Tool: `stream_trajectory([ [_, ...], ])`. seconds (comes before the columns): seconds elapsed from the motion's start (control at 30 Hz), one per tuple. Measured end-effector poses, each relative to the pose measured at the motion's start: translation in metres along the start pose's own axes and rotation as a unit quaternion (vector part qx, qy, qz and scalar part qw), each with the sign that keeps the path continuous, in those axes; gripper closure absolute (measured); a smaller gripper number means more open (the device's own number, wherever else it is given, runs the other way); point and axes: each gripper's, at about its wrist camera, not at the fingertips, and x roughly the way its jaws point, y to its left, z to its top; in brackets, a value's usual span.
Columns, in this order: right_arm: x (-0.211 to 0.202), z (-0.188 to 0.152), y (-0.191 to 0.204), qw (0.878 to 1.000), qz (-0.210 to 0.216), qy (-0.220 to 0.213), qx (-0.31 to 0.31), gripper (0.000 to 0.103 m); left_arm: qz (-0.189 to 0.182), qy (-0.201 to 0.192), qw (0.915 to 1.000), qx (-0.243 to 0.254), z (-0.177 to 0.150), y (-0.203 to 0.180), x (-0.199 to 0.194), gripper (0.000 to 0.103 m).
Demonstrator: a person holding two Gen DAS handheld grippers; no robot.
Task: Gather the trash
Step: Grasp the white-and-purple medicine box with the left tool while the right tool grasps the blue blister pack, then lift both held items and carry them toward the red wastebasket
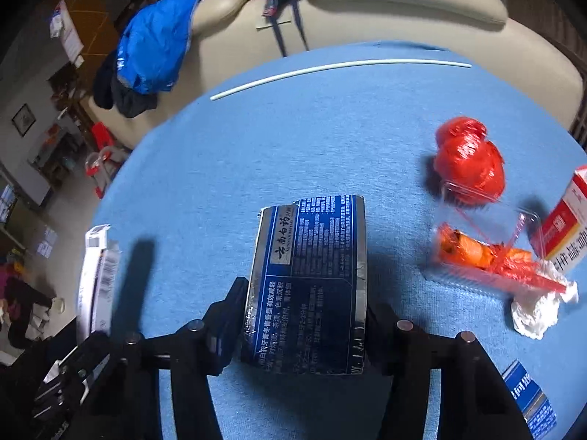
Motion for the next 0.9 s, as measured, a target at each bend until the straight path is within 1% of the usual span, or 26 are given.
stream_trajectory([
  [0.2, -0.03, -0.005, -0.005, 0.999, 0.005, -0.027, -0.016, 0.044, 0.002, -0.01, 0.9999, 0.009, 0.001, -0.011, -0.014, 0.056],
  [0.5, -0.071, -0.019, -0.023, 0.998, 0.009, -0.053, -0.011, 0.044, -0.013, -0.013, 0.9994, 0.029, -0.002, -0.038, -0.028, 0.056],
  [0.9, -0.126, -0.042, -0.064, 0.996, 0.013, -0.089, 0.027, 0.044, -0.032, -0.025, 0.9977, 0.054, -0.004, -0.068, -0.046, 0.056],
])
